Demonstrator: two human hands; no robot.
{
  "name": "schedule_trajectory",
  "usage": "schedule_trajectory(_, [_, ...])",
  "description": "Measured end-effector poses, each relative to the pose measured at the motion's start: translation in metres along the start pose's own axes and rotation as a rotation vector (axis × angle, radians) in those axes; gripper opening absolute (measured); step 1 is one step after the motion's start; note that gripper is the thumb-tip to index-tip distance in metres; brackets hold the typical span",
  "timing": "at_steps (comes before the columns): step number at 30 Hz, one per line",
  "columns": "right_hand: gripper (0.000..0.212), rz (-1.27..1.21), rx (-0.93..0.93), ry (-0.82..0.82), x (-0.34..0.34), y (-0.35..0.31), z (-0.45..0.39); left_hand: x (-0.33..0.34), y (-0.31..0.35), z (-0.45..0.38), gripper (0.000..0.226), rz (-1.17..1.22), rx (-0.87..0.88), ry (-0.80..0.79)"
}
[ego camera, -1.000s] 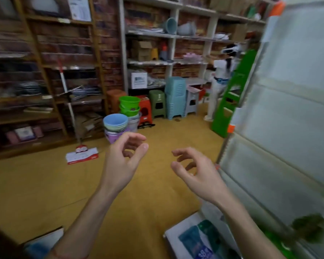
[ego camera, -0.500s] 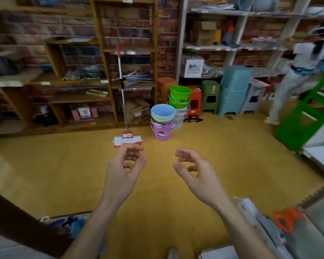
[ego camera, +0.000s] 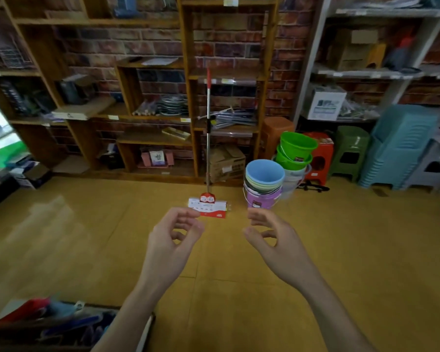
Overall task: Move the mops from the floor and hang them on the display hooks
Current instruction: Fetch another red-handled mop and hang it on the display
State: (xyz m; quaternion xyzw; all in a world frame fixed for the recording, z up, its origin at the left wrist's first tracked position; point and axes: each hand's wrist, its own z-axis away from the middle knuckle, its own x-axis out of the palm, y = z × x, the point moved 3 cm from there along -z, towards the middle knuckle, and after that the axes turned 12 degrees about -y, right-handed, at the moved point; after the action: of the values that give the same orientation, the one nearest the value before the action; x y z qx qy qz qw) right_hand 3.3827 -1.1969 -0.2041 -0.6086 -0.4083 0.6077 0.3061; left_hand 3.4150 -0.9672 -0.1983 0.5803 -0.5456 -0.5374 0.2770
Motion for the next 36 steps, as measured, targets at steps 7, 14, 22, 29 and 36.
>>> schedule_trajectory(7, [0.046, -0.017, -0.022, -0.064, -0.012, 0.028, -0.113, -0.007, -0.041, -0.095, 0.014, -0.008, -0.035, 0.044])
schedule_trajectory(14, [0.054, 0.018, -0.01, -0.101, -0.015, 0.054, -0.261, -0.038, -0.11, -0.224, 0.011, 0.014, -0.065, 0.1])
schedule_trajectory(22, [0.055, 0.001, 0.014, -0.098, -0.031, 0.068, -0.419, -0.07, -0.166, -0.388, 0.009, -0.028, -0.076, 0.068])
schedule_trajectory(29, [0.066, 0.011, 0.044, -0.09, -0.055, 0.097, -0.537, -0.078, -0.214, -0.505, 0.009, -0.053, -0.088, 0.056])
schedule_trajectory(36, [0.054, -0.009, 0.023, -0.122, -0.085, 0.143, -0.683, -0.066, -0.258, -0.643, 0.009, -0.053, -0.103, 0.078])
